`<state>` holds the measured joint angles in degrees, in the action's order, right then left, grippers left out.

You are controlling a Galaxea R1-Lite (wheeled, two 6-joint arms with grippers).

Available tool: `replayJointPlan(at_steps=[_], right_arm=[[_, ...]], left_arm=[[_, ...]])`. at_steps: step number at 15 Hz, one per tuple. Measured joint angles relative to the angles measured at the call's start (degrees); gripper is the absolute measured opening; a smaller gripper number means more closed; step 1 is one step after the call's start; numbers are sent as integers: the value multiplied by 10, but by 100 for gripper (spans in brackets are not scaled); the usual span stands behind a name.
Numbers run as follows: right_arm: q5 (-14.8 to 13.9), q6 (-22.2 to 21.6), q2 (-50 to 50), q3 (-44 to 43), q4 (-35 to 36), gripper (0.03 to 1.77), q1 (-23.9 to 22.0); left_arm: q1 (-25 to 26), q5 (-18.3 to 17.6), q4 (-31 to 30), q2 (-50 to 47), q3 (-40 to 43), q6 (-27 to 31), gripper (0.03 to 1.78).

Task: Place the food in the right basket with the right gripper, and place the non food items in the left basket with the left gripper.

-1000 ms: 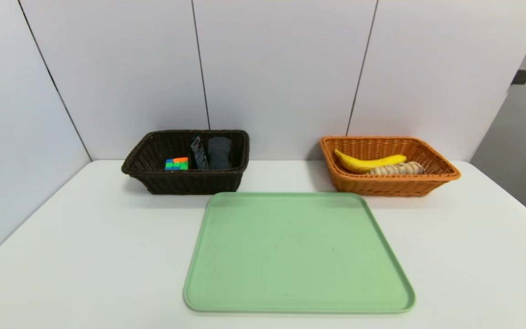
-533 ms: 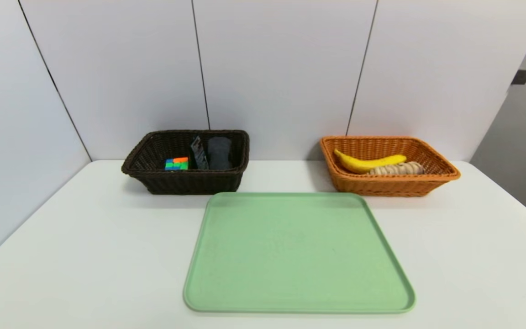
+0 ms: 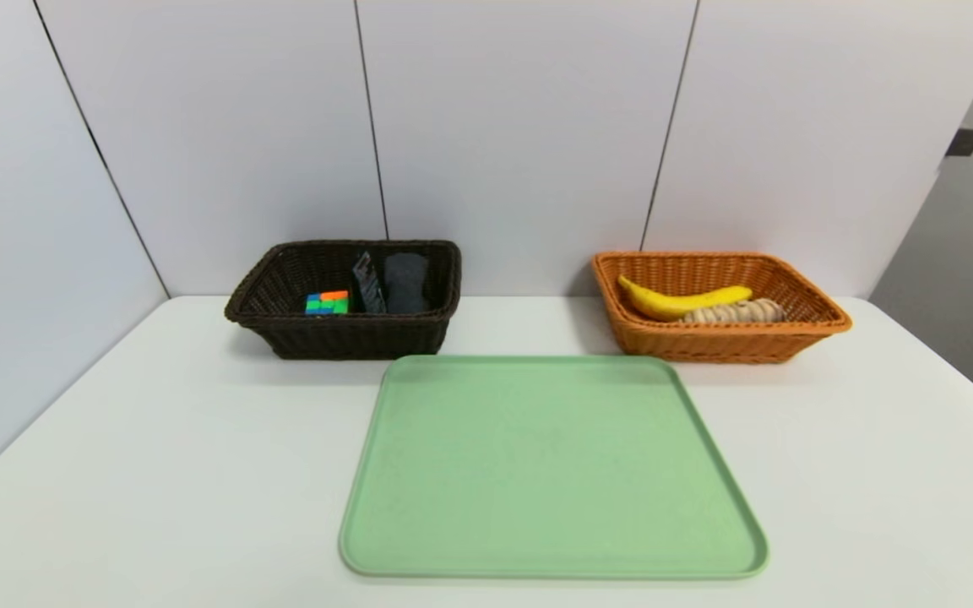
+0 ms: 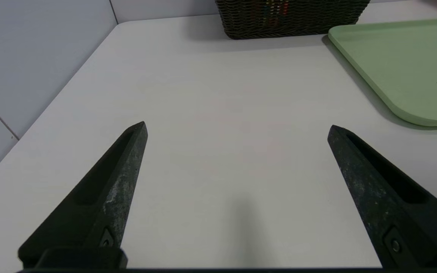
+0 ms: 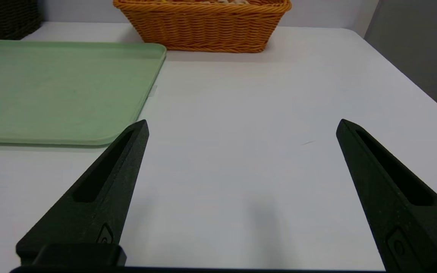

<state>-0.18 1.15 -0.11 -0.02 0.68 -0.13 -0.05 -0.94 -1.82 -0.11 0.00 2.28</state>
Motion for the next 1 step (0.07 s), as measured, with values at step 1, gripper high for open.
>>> replayJointPlan(at_steps=[1], right_arm=[[0, -5, 0, 0, 0, 171, 0]], left_arm=[[0, 0, 0, 0, 0, -1, 169]])
